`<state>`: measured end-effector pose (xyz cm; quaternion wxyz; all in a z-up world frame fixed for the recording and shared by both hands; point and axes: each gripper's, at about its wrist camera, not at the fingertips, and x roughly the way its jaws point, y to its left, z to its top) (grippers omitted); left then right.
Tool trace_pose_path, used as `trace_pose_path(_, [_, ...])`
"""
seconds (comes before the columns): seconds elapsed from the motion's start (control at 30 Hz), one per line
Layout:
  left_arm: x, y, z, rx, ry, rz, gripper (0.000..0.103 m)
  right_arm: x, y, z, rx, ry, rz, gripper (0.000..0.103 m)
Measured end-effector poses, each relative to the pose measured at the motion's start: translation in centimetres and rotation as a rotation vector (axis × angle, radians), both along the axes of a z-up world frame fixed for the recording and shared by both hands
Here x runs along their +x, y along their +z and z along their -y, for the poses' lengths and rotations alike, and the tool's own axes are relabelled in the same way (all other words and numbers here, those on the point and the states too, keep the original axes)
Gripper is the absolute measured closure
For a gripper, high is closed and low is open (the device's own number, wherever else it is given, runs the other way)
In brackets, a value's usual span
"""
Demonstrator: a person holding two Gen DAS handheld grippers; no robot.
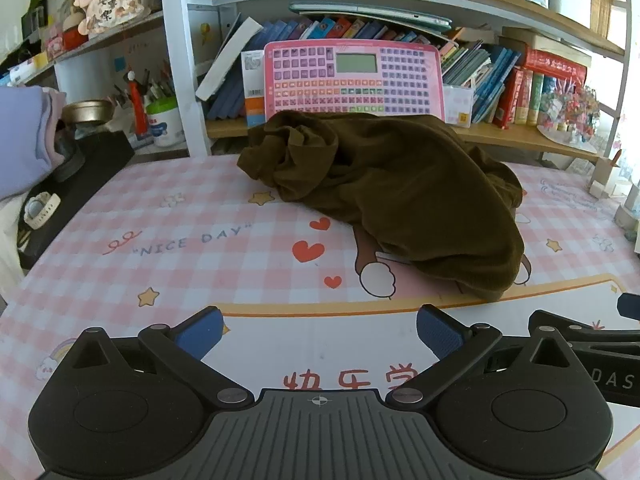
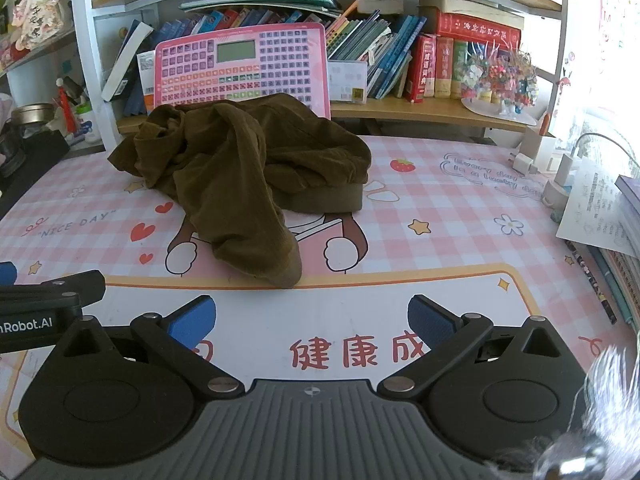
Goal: Fold clothes
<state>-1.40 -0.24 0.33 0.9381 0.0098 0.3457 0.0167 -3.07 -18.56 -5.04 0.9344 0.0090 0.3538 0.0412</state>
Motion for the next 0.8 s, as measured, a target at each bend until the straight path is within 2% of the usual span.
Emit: trace_pose_path(0.8, [0.68, -0.58, -0.02, 0.023, 0.020, -0.037, 0.000, 0.71, -0.70, -0.10, 0.011, 0.005, -0.043, 0.000])
